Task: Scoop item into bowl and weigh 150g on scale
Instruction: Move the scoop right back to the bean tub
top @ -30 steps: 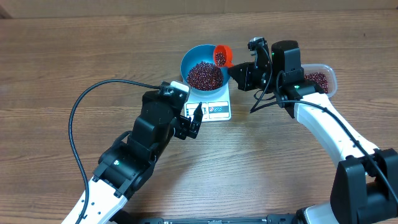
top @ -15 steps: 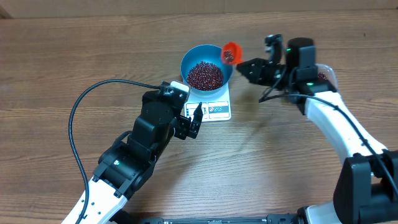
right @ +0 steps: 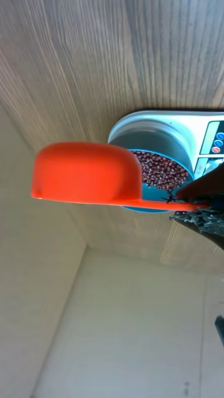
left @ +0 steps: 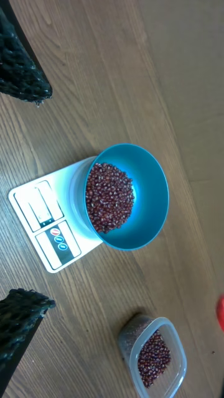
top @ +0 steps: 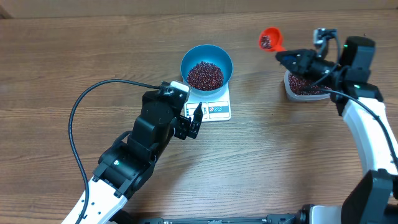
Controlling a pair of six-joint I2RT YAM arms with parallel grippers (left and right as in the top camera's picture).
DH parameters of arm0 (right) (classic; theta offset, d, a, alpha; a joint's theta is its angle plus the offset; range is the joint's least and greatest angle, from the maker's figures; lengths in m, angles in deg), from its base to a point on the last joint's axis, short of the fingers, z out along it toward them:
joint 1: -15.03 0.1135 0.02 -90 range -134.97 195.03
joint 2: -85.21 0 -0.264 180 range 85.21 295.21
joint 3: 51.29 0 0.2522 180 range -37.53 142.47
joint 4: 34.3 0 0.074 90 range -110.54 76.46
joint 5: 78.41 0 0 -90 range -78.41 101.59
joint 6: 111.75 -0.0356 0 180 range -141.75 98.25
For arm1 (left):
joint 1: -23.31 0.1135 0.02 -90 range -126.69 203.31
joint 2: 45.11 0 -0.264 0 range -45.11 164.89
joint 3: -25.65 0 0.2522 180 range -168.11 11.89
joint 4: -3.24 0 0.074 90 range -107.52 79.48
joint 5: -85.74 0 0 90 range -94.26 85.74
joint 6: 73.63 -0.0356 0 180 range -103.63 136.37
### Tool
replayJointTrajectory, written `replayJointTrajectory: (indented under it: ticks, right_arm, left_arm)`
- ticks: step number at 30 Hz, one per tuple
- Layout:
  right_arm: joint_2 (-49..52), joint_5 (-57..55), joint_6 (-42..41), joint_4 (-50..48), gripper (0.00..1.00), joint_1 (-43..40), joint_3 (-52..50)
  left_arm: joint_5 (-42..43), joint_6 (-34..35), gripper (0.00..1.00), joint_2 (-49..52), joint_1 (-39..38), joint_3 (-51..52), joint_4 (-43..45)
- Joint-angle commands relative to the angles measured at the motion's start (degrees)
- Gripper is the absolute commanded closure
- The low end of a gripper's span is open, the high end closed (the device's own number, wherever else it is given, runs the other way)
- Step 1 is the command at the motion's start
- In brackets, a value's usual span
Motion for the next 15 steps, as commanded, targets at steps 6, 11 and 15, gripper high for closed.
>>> replayJointTrajectory:
  ticks: [6,11,15]
  right_arm:
    - [-4.7,2.1,-0.2,4.7,0.96,-8.3,1.7]
    - [-5.2,2.0,4.7,8.7,0.96,-13.2,1.7]
    - [-5.3,2.0,10.2,12.7,0.97,-16.3,1.7]
  left_arm:
    - [0.1,-1.5,0.00,-1.1,0.0,-0.2,0.2]
    - [0.1,-1.5,0.00,-1.1,0.0,-0.2,0.2]
    - [0.0,-1.5,0.00,-1.1,0.0,-0.2,0.2]
